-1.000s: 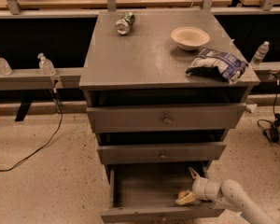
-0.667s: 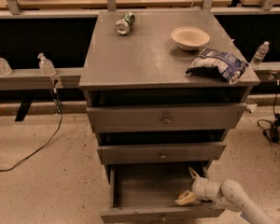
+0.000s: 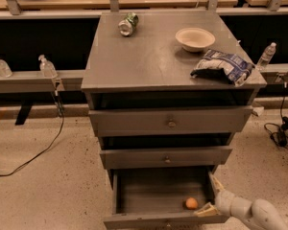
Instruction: Place orange into bottom drawer
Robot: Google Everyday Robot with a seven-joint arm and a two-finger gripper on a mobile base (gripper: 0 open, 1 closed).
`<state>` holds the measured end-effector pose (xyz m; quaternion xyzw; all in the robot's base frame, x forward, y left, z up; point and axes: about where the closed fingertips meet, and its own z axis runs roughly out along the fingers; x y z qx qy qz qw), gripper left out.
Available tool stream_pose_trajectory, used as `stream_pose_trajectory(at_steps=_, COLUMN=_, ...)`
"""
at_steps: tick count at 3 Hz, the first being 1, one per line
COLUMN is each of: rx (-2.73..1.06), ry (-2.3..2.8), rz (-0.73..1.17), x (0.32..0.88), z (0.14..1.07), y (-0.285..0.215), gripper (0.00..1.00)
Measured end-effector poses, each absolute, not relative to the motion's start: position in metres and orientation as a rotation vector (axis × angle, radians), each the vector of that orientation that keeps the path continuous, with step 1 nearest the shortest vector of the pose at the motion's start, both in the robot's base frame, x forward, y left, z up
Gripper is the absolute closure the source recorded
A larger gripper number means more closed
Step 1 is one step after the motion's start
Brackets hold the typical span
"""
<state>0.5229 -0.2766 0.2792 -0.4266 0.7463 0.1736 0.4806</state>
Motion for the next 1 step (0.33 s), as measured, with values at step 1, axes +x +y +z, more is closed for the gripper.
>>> stream_pose_trajectory(at_steps=1, rx=-0.984, ry=1.835, rz=0.395, x=0.5021, z=0.2836, y=-0.3011, gripper=0.0)
